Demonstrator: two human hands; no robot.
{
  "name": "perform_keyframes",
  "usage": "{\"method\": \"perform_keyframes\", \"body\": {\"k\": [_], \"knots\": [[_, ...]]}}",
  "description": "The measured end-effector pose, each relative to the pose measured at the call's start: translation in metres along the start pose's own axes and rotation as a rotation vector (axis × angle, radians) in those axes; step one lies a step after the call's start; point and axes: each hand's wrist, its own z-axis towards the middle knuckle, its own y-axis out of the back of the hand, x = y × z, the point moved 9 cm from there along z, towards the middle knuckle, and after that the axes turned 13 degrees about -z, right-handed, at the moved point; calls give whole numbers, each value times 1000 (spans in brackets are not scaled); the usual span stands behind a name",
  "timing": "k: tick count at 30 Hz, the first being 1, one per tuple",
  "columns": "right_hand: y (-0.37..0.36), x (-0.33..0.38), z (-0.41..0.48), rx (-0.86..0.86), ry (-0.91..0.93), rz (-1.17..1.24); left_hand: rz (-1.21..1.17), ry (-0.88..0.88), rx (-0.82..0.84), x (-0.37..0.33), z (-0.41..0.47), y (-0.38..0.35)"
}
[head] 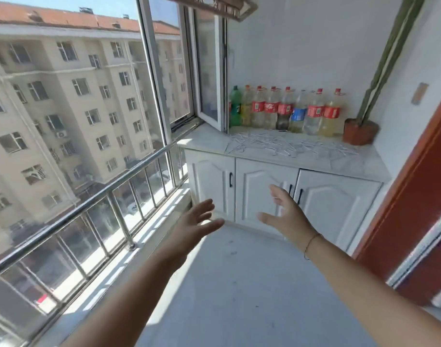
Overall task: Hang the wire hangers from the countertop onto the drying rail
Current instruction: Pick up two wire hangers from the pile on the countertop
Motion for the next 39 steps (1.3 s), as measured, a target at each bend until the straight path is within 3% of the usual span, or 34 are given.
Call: {"method": "perform_keyframes", "body": {"k": [9, 19, 32, 39], "knots": [[45, -41, 132, -154, -98, -11, 18, 8, 161, -15, 177, -24], [89, -126, 239, -290, -236, -6, 14, 80, 261, 14, 325, -70], [170, -239, 447, -258, -254, -22, 13, 156, 269, 65, 535, -163], [180, -298, 537, -211, -302, -3, 8, 216, 254, 93, 626, -178]]}}
